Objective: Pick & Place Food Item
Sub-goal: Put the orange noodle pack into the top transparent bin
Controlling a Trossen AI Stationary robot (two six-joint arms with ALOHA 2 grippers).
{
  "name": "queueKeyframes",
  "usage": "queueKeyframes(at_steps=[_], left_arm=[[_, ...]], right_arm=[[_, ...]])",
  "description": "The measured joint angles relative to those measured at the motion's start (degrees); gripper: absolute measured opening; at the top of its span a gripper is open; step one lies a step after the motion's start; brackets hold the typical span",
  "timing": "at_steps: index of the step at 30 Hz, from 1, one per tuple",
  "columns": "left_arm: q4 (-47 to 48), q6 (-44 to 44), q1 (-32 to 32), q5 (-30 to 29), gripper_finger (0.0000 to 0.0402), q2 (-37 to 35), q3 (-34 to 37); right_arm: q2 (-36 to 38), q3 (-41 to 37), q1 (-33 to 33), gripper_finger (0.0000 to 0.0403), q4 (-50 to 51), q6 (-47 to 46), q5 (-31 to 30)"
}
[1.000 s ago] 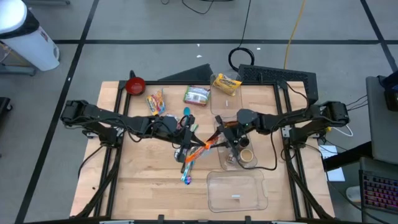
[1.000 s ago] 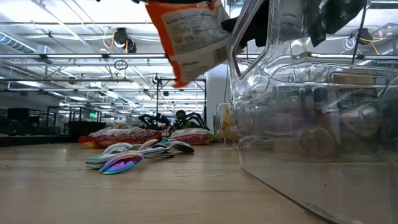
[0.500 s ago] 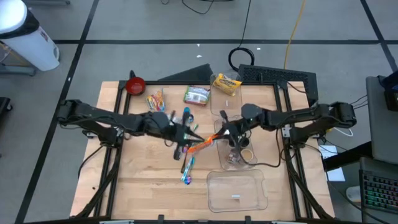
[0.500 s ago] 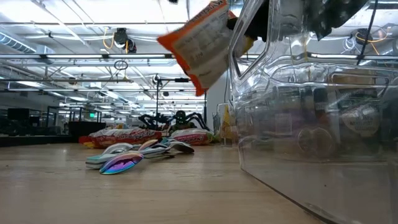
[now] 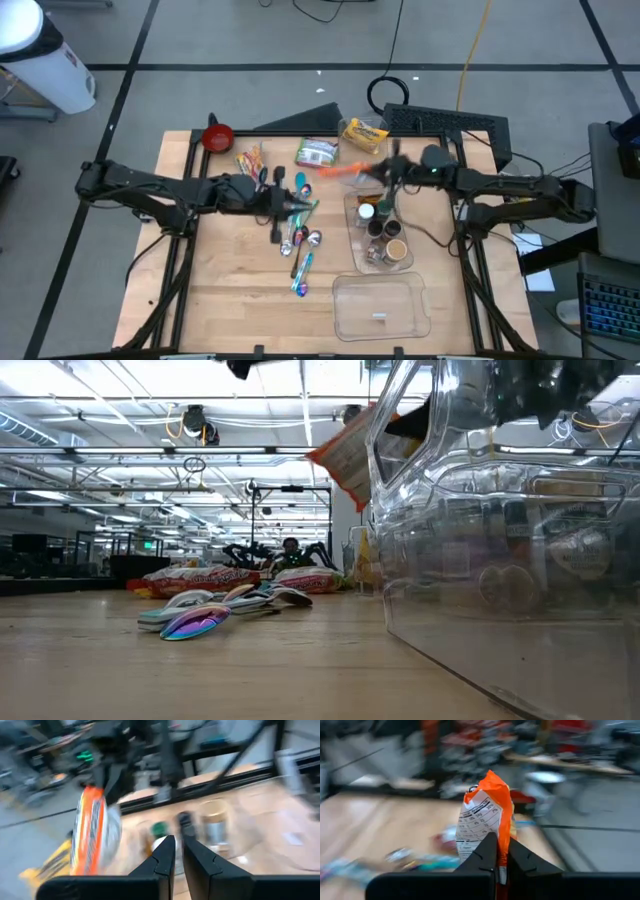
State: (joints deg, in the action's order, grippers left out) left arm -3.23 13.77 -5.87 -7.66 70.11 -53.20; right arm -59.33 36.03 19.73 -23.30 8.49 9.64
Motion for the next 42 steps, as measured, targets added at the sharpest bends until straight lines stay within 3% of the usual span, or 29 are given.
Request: queueKeyframes(at_steps=[3,7,13,26,30,33,42], left_arm=[[-0.6,-0.9,1.6,-2.9,0.0042,0.0,0.7],[-1.5,-2.8,3.5,-2.9,0.0042,0.0,0.7],[-1.5,-4.1,4.6,-1.9,0.0042,0.0,0.7],[-1.2,-5.1,4.8,-1.2,0.0042,0.0,0.7],[-1.2,-5.1,4.8,-1.2,0.0042,0.0,0.7],[-1.2,-5.1,4.8,-1.2,0.0042,0.0,0.7],[-1.2,-5.3,4.8,-1.2,0.0042,0.1,0.6]], right_arm=[[0.7,-4.6,5.3,0.0,-7.9,-4.3,-3.5],[-1.3,-8.5,12.5,0.0,-13.2,-8.8,-3.5],[-8.2,-8.9,19.3,0.0,-15.8,-12.2,2.3],[-21.9,-8.8,20.8,0.0,-29.2,-13.7,2.1],[-24.5,-8.8,20.8,0.0,-29.7,-13.6,-2.2],[-25.8,-8.8,20.8,0.0001,-29.6,-13.4,-4.9],[-25.9,-8.8,21.5,0.0024,-29.6,-13.8,-5.2]])
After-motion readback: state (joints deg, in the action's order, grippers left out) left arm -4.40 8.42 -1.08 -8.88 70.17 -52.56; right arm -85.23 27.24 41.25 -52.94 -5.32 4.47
